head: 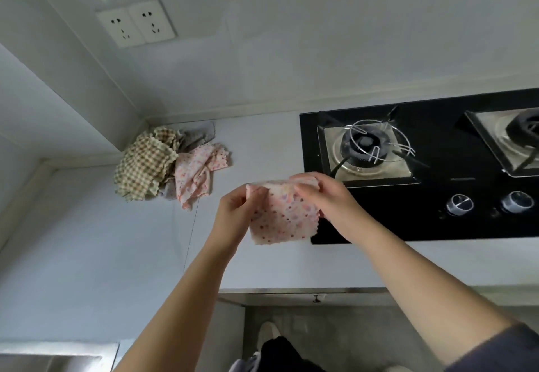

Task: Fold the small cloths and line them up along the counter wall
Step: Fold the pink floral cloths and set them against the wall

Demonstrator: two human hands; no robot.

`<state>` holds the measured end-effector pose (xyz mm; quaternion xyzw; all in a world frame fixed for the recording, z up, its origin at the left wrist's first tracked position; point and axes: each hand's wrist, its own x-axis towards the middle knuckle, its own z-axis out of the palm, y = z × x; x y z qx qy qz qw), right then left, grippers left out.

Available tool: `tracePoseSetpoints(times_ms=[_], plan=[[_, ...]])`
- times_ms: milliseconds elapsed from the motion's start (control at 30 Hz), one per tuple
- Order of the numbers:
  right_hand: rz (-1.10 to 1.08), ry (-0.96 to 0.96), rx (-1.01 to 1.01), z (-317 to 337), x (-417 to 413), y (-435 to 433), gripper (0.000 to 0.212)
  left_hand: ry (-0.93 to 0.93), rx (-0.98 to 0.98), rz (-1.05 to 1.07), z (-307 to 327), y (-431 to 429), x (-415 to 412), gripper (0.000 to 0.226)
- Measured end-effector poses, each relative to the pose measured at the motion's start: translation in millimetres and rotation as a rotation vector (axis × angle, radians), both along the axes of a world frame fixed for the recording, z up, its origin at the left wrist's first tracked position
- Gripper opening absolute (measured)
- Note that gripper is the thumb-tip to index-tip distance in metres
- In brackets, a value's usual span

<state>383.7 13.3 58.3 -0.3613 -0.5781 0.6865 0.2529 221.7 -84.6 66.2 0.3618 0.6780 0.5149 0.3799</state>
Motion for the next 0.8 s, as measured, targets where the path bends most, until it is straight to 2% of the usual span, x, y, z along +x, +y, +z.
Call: tracePoseSetpoints(times_ms=[100, 167, 300, 467, 800], plan=[[0.002, -0.031, 0.156, 22.0, 46.5, 11.1, 0.006, 0.044, 0.067, -0.038, 20.3, 6.3, 35.9, 0.023], [0.012, -0.048, 0.231, 35.0, 82.2, 15.3, 0.014, 0.036, 0.104, -0.072, 30.8, 9.3, 67.4, 0.015], [0.041, -0.092, 0.344, 52.5, 158.0, 21.6, 0.028, 0.051, 0.163, -0.098, 39.3, 15.3, 138.9, 0.015], [0.040, -0.134, 0.364, 65.8, 235.3, 36.4, 0.005, -0.032, 0.169, -0.097, 44.2, 37.4, 213.6, 0.024], [-0.189, -0.098, 0.329, 79.8, 371.4, 94.4, 0.011, -0.074, 0.170, -0.247, 62.4, 134.4, 343.6, 0.022]])
